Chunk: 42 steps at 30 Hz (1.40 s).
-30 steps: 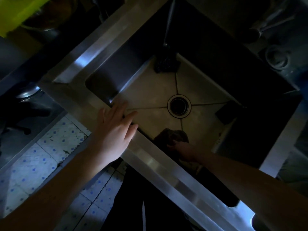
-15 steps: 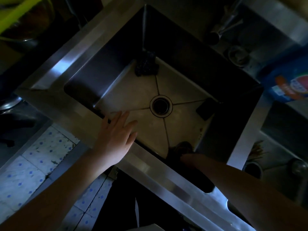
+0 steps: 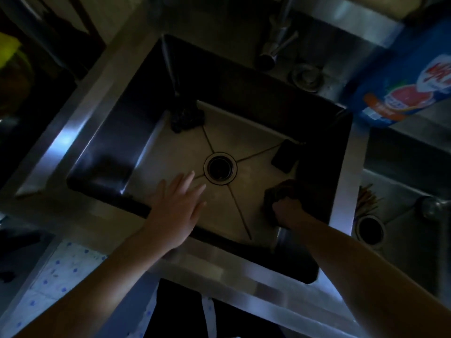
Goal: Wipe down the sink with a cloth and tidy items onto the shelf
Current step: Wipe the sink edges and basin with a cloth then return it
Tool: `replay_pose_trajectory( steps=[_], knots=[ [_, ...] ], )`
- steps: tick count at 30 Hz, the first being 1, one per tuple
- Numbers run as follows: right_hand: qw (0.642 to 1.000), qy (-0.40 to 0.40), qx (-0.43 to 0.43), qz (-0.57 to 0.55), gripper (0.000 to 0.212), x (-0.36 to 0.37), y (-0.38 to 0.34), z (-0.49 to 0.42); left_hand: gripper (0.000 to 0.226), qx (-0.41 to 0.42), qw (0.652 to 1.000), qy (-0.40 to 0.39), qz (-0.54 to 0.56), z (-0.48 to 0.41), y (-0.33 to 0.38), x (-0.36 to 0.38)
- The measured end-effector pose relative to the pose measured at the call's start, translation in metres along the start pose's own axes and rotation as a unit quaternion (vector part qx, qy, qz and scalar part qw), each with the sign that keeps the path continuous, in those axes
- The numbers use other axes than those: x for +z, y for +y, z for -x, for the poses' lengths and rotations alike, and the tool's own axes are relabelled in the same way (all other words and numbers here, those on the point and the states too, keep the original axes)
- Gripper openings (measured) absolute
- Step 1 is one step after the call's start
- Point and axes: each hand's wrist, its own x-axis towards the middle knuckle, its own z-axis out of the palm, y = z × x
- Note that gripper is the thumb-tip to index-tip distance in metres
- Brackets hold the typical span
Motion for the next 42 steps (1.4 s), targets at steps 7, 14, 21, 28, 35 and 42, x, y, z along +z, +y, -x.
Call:
replay_pose_trajectory(
  steps=[7,14,21,28,35,42],
  knots=[
    [0.997,0.006,0.071,-0.037,0.057,0.003,-0.002,-0.014,0.049,0.074,0.997,-0.029,-0.015,-0.056,0.002,-0.020],
    [0.975,-0.009,0.134,-0.175,0.067,0.007,-0.011,-0.032,0.050,0.137,0.989,-0.032,-0.052,-0.123,0.006,-0.045],
    [0.941,-0.043,0.155,-0.296,0.086,0.019,-0.037,-0.011,0.050,0.201,0.976,-0.036,-0.072,-0.184,0.031,-0.067],
    [0.936,0.001,0.192,-0.296,0.084,0.022,-0.069,0.009,0.051,0.259,0.960,-0.036,-0.103,-0.221,0.062,-0.072],
    [0.900,-0.014,0.215,-0.379,0.081,0.028,-0.057,-0.033,0.060,0.291,0.950,-0.047,-0.101,-0.258,0.081,-0.074],
    [0.888,0.070,0.217,-0.400,0.082,0.025,-0.029,-0.063,0.071,0.273,0.952,-0.043,-0.133,-0.283,0.084,-0.072]
  ],
)
